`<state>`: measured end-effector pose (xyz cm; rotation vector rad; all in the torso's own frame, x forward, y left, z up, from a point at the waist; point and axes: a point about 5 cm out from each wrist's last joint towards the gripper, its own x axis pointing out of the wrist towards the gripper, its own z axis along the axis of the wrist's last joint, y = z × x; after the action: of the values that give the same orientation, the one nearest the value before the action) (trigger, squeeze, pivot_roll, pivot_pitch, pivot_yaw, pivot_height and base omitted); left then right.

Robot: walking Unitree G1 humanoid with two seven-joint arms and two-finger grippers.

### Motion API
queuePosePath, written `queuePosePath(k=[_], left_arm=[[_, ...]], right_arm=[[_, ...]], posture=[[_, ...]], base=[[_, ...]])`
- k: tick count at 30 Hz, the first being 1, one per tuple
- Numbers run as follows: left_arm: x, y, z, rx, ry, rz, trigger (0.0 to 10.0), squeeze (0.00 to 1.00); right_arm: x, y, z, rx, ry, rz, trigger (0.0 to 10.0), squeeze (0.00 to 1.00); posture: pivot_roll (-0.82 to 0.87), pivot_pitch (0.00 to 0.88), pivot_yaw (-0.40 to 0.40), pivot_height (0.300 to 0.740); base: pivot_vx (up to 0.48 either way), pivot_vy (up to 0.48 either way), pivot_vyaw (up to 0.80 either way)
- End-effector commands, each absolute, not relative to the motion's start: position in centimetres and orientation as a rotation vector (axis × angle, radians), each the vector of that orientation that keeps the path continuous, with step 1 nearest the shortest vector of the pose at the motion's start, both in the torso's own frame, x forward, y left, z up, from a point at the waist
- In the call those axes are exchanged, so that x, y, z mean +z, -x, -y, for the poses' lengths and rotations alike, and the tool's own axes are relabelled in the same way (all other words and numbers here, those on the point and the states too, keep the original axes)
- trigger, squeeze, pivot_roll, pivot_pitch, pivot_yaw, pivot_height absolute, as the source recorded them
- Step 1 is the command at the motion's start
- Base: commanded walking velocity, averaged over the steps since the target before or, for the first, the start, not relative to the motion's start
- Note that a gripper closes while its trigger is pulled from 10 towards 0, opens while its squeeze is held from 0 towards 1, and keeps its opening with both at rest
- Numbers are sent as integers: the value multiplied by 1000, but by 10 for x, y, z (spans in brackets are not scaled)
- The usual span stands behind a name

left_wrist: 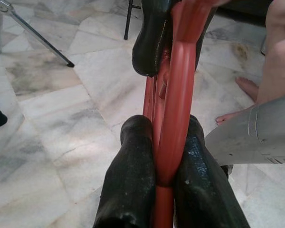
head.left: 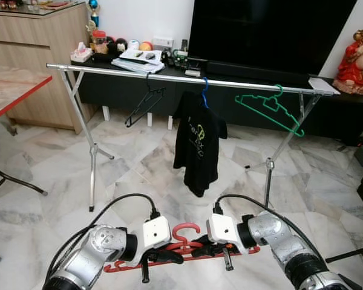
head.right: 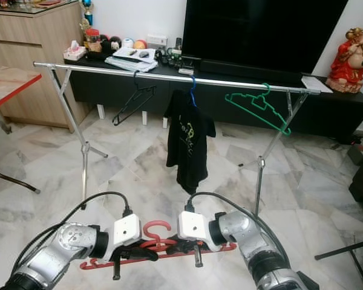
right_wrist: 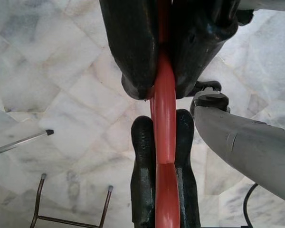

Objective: Hang hanger

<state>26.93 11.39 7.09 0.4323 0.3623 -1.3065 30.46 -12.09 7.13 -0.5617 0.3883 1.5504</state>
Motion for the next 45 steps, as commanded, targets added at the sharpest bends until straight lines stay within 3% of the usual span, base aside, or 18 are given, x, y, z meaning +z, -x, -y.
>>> queuePosePath(k=[1,2,13,29,35,36,37,38,39,40,41,42,45], left_arm=[[81,-273,-108,-1299,-374,-300,0,0],[81,-273,-108,-1301,-372,-298,0,0],[76,-274,-112,-1294,-452,-324,0,0],[51,-270,-150,-1171,-614,-454,0,0],[42,-269,-175,-970,-575,-475,0,0],[41,-269,-178,-949,-571,-476,0,0],[36,-268,-192,-799,-540,-469,7608,0],[34,-268,-196,-754,-531,-467,7608,0],[33,-267,-198,-729,-526,-467,10000,0],[29,-265,-207,-632,-471,-470,10000,0],[23,-257,-223,-455,-373,-468,10000,0],[23,-257,-223,-455,-373,-468,10000,0],[19,-247,-239,-293,-280,-444,10000,0]], right_arm=[[83,-311,117,1529,510,-324,10000,624],[83,-311,118,1530,501,-328,10000,980],[78,-306,131,1585,515,-420,10000,1000],[80,-308,148,1548,579,-463,10000,1000],[80,-319,171,1302,554,-455,10000,1000],[80,-319,174,1274,544,-455,10000,561],[77,-323,188,1097,488,-442,10000,0],[76,-324,193,1041,471,-439,10000,0],[75,-324,196,1009,463,-438,10000,0],[70,-324,207,861,399,-441,10000,0],[57,-320,229,591,289,-450,10000,0],[57,-320,229,591,289,-450,10000,0],[34,-302,249,363,156,-509,10000,0]], posture=[[49,0,-122,740],[49,0,-122,740],[46,0,-126,740],[44,0,-122,740],[44,0,-122,740],[44,0,-122,740],[42,0,-123,740],[41,0,-122,740],[41,0,-122,740],[35,0,-115,740],[30,0,-104,740],[30,0,-104,740],[26,0,-94,740]], base=[[0,0,0],[0,0,0],[0,0,0],[0,0,0],[0,0,0],[0,0,0],[0,0,0],[0,0,0],[0,0,0],[0,0,0],[0,0,0],[0,0,0],[0,0,0]])
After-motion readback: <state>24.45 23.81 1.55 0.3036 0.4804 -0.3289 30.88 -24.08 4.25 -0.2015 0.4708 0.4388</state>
